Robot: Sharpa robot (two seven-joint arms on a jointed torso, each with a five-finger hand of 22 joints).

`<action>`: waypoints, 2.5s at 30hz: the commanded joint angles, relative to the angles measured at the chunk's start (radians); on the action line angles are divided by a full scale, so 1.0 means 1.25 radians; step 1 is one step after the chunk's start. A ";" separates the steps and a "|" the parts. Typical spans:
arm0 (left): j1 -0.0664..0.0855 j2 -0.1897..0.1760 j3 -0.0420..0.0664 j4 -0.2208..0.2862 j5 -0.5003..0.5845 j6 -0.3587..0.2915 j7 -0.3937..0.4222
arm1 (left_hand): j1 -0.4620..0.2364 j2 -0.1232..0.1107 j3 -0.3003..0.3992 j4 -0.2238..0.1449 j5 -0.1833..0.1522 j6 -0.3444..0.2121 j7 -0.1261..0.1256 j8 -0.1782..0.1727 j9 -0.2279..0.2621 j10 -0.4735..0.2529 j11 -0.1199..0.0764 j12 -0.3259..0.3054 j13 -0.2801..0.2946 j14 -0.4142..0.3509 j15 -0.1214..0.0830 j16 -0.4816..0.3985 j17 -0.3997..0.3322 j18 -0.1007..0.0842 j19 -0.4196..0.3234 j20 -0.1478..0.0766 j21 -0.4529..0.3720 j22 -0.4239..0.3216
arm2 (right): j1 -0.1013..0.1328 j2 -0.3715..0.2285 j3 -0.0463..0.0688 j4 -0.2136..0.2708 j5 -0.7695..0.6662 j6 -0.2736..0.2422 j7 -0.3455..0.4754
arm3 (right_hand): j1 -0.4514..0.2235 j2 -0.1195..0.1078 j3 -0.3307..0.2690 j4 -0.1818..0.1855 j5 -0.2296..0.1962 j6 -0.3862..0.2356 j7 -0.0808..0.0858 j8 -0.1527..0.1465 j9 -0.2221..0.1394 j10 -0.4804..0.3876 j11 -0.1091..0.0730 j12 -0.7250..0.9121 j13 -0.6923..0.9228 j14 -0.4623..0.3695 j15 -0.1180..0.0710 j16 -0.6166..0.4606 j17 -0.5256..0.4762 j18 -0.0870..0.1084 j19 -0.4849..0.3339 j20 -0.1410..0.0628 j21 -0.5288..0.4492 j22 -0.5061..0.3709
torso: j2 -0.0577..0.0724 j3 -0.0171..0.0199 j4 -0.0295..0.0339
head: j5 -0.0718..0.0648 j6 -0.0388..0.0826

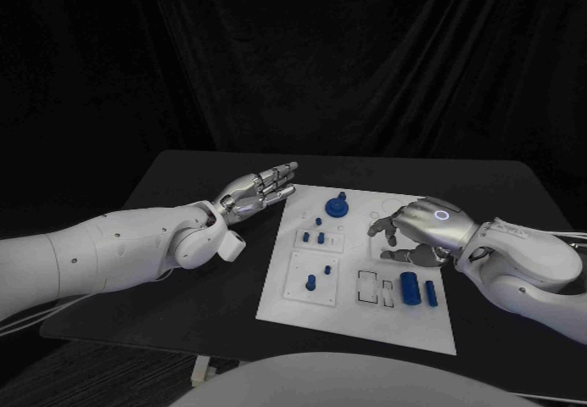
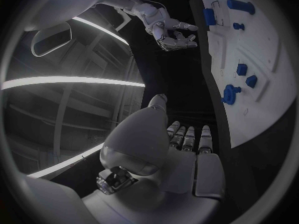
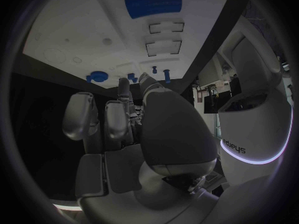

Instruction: Assemble the parts on the task board

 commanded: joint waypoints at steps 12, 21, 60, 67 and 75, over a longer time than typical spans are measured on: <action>-0.005 0.009 0.001 0.007 0.006 -0.009 0.064 | 0.016 0.000 0.003 -0.014 0.007 0.020 0.012 0.010 0.003 0.002 0.023 0.017 0.005 -0.001 0.018 -0.003 -0.001 0.007 0.000 0.019 -0.003 -0.001 | 0.005 -0.070 0.000 0.005 0.232 0.136 -0.217 | -0.280 0.094 -0.041 0.007 0.067 0.246 -0.049 0.089 0.047 0.356 -0.059 0.585 0.579 0.058 -0.044 -0.016 0.015 -0.016 0.068 -0.047 0.119 0.157 | 0.000 0.0001 0.0000 | -0.129 0.000; -0.008 0.010 0.001 0.015 0.006 -0.011 0.079 | 0.021 -0.002 0.005 -0.018 0.012 0.026 0.016 0.012 0.004 0.003 0.029 0.022 0.006 -0.001 0.024 -0.003 -0.001 0.011 0.000 0.031 -0.003 -0.001 | 0.005 -0.042 0.000 -0.014 0.362 0.259 -0.368 | -0.391 0.086 -0.042 0.008 0.039 0.297 -0.052 0.045 0.050 0.383 -0.053 0.834 0.869 0.086 -0.053 0.137 0.234 -0.038 0.098 -0.055 0.239 0.187 | 0.000 0.0001 -0.0004 | -0.153 0.000; -0.009 -0.006 0.001 0.039 -0.010 -0.026 0.097 | 0.018 -0.005 0.002 -0.012 0.012 0.034 0.020 0.015 0.005 0.005 0.035 0.029 0.007 -0.001 0.031 -0.003 -0.001 0.018 0.000 0.045 -0.003 -0.001 | 0.041 0.044 0.000 -0.058 0.382 0.412 -0.477 | -0.473 -0.017 -0.035 0.014 -0.081 0.196 -0.060 0.132 0.323 0.388 -0.062 0.859 0.901 0.086 -0.063 0.160 0.258 -0.045 0.104 -0.066 0.278 0.196 | 0.000 0.0000 0.0002 | -0.158 0.000; -0.009 -0.003 0.001 0.035 -0.010 -0.023 0.091 | 0.018 -0.005 0.002 -0.012 0.013 0.034 0.021 0.015 0.005 0.005 0.036 0.029 0.007 -0.001 0.032 -0.003 -0.001 0.018 0.000 0.046 -0.003 -0.001 | 0.042 0.041 0.000 -0.050 0.379 0.422 -0.478 | -0.450 0.000 -0.019 0.013 -0.048 0.199 -0.051 0.086 0.288 0.388 -0.054 0.859 0.901 0.085 -0.056 0.157 0.249 -0.044 0.103 -0.059 0.275 0.194 | 0.000 0.0002 0.0003 | -0.159 0.000; -0.009 0.000 0.001 0.030 -0.010 -0.020 0.083 | 0.018 -0.005 0.002 -0.012 0.013 0.033 0.021 0.015 0.004 0.005 0.036 0.029 0.007 -0.001 0.032 -0.003 -0.001 0.019 0.000 0.047 -0.003 -0.001 | 0.043 0.045 0.000 -0.052 0.394 0.421 -0.478 | -0.442 0.005 -0.014 0.012 0.002 0.212 -0.048 0.058 0.263 0.388 -0.051 0.859 0.901 0.084 -0.053 0.155 0.244 -0.044 0.102 -0.055 0.273 0.193 | 0.000 -0.0005 0.0005 | -0.154 0.000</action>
